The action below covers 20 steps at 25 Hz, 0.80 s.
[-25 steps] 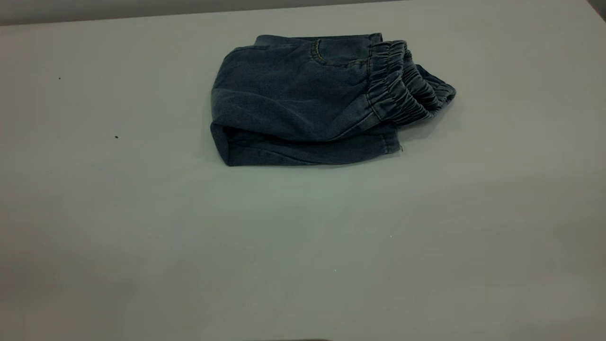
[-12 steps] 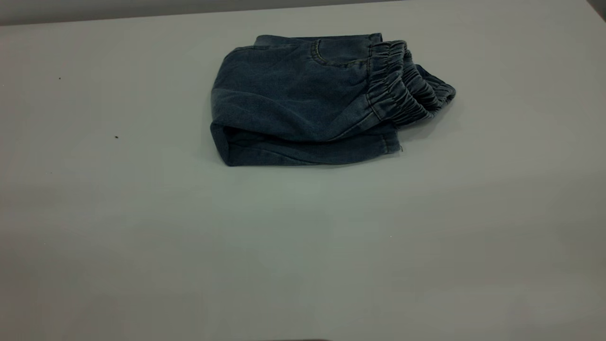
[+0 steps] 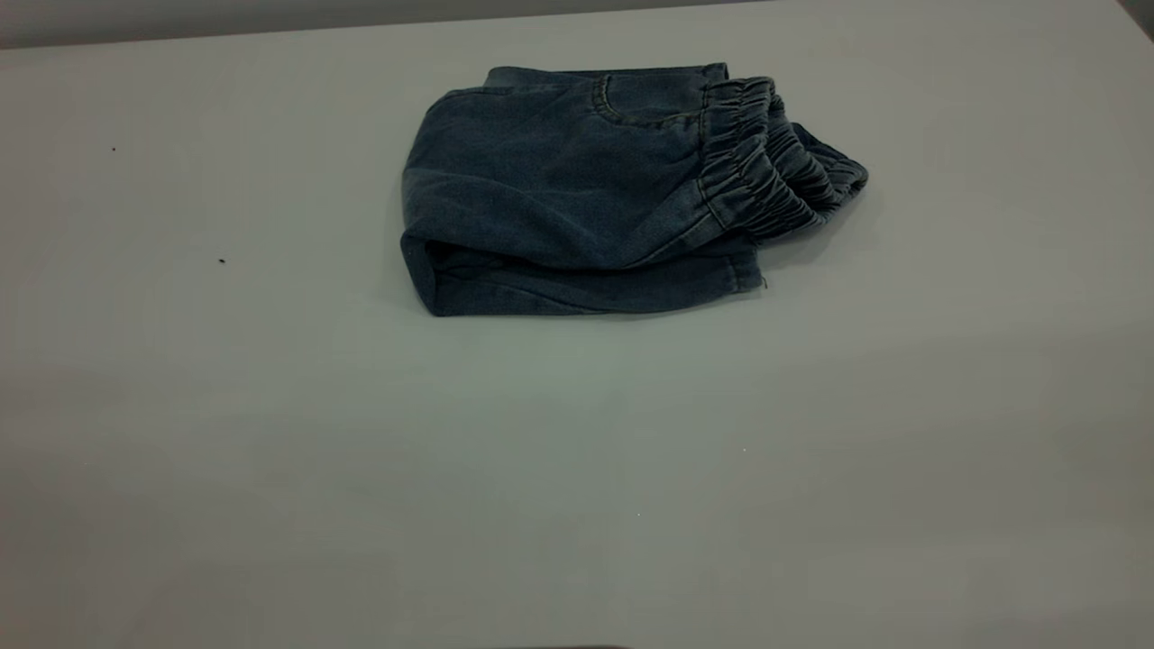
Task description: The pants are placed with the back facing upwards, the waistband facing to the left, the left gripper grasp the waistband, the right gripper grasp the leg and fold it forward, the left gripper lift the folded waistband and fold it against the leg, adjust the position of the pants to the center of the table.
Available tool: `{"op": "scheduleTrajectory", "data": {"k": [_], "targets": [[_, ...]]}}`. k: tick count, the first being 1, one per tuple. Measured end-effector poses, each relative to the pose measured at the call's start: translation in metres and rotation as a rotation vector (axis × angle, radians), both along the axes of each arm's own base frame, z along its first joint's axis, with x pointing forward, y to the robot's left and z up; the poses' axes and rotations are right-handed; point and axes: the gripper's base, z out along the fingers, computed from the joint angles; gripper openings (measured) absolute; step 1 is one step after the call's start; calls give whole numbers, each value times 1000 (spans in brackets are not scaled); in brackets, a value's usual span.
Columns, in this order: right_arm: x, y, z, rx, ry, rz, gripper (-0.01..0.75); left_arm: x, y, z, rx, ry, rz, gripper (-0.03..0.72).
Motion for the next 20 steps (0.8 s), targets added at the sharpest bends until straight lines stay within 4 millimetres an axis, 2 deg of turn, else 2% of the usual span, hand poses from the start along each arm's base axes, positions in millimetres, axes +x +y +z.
{"op": "scheduleTrajectory", "data": {"k": [11, 20], "targets": [[0, 0, 0, -2, 0, -1, 476, 0, 0, 0, 0, 0, 0, 549], [1, -6, 0, 3, 5, -86, 476, 0, 0, 0, 0, 0, 0, 549]]}}
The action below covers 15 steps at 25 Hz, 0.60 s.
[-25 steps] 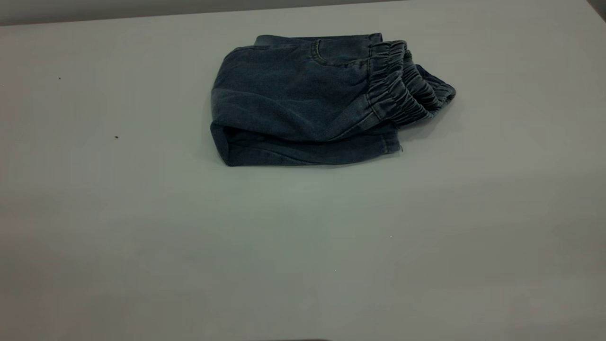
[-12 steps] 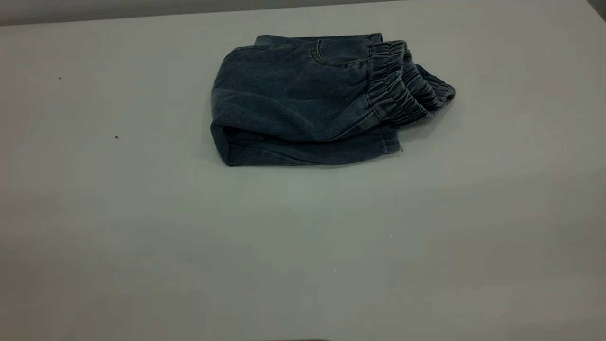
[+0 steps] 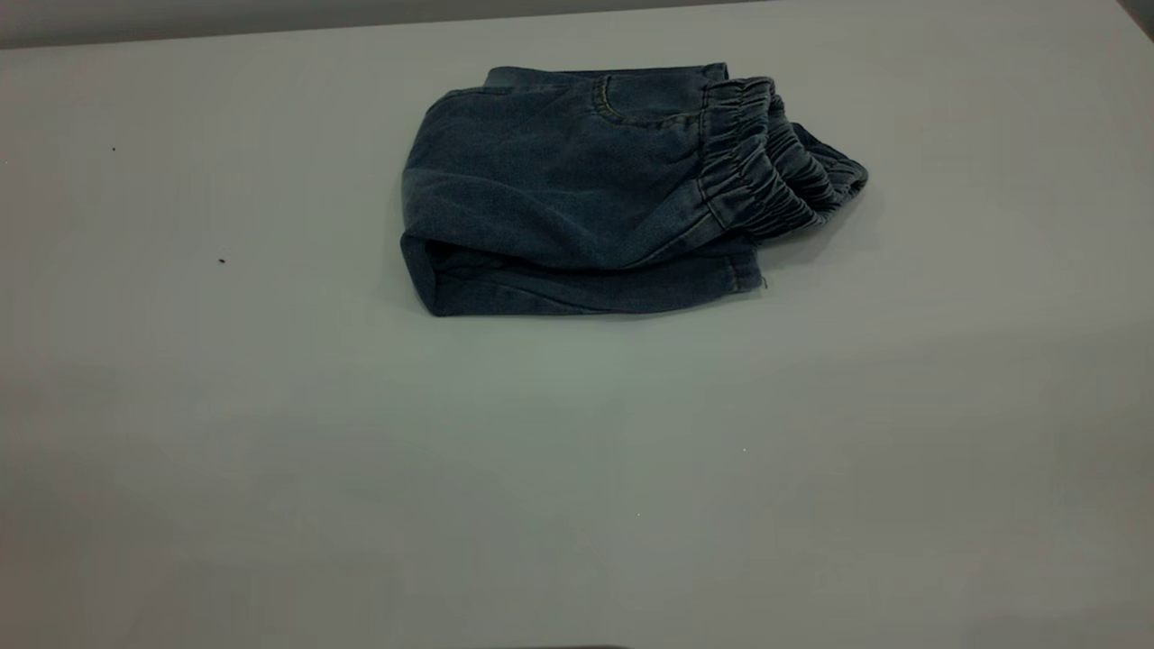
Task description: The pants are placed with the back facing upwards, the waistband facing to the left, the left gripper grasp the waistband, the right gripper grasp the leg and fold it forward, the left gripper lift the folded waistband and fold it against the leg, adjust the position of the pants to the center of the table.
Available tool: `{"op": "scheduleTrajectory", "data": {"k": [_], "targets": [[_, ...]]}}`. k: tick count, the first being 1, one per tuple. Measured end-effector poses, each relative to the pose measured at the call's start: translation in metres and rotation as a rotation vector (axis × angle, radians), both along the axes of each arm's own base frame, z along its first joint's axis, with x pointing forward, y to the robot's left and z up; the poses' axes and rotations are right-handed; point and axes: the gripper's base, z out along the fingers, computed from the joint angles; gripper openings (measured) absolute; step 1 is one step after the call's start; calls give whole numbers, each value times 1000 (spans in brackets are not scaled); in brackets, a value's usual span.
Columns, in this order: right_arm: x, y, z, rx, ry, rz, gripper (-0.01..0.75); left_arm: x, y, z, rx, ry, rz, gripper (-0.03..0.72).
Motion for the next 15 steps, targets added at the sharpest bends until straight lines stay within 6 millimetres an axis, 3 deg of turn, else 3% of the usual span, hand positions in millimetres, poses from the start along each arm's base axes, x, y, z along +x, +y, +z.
{"op": "scheduleTrajectory", "data": {"k": [15], "targets": [[0, 0, 0, 6, -2, -4, 476, 0, 0, 0, 0, 0, 0, 549]]}}
